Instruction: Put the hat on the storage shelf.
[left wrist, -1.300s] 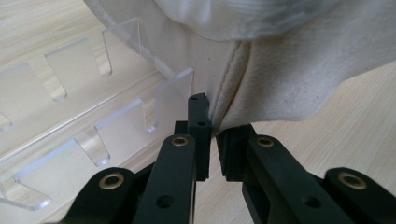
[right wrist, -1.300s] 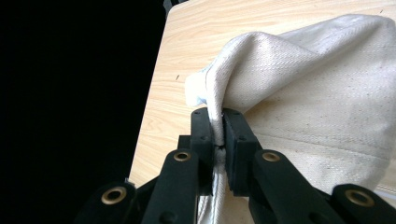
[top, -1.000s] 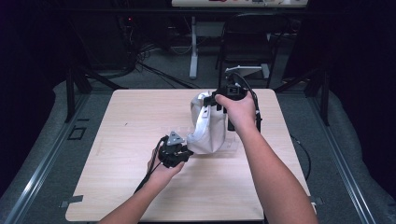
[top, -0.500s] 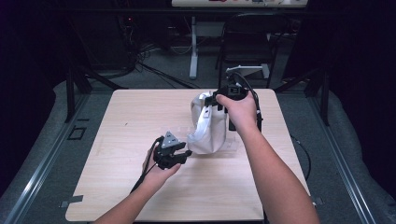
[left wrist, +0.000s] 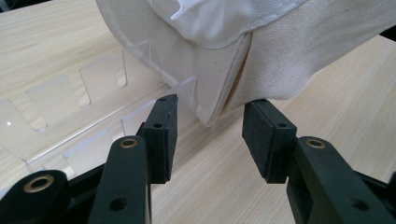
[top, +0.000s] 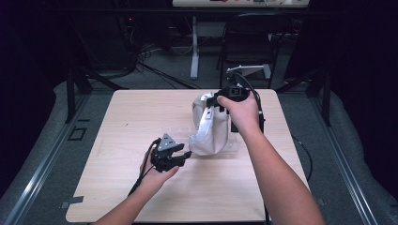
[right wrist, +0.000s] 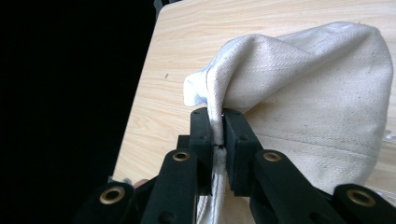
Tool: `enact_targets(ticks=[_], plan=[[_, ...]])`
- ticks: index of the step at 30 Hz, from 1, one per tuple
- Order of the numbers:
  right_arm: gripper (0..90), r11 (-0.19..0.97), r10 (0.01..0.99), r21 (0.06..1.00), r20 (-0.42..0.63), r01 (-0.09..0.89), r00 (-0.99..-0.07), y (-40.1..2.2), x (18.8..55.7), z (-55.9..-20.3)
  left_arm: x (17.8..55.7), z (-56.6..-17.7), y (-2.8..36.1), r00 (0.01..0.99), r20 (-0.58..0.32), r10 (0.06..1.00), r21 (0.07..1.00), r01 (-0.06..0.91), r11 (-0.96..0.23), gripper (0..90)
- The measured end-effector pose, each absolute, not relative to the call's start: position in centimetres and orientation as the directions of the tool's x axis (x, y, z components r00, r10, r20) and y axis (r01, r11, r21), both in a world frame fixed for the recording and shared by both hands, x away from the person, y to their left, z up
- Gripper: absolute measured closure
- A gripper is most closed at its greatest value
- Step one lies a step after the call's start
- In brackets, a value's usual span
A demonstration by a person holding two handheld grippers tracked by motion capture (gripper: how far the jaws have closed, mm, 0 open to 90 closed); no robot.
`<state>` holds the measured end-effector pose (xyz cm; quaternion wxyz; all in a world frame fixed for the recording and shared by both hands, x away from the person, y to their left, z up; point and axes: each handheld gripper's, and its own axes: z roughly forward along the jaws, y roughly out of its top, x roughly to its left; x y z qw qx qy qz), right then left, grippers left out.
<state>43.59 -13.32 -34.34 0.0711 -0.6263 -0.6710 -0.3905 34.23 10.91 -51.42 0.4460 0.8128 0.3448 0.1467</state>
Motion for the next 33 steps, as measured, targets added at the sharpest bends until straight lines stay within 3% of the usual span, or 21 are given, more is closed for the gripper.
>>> enact_targets(ticks=[11,22,33], plan=[[81.0,-0.031,0.832,0.486,0.497,0.873,-0.247,-12.7,42.8,-33.9,33.7,-50.7,11.7,0.725,-0.075,0.685,0.838,0.418,-0.350,57.0],[73.1,-0.034,0.816,0.504,0.513,0.863,-0.267,-13.0,42.4,-33.4,33.3,-50.1,13.6,0.702,-0.098,0.705,0.841,0.437,-0.318,56.6],[59.5,-0.001,0.824,0.594,0.456,0.805,-0.336,-14.1,40.6,-32.7,32.8,-49.7,15.6,0.680,-0.088,0.728,0.860,0.421,-0.289,55.5]])
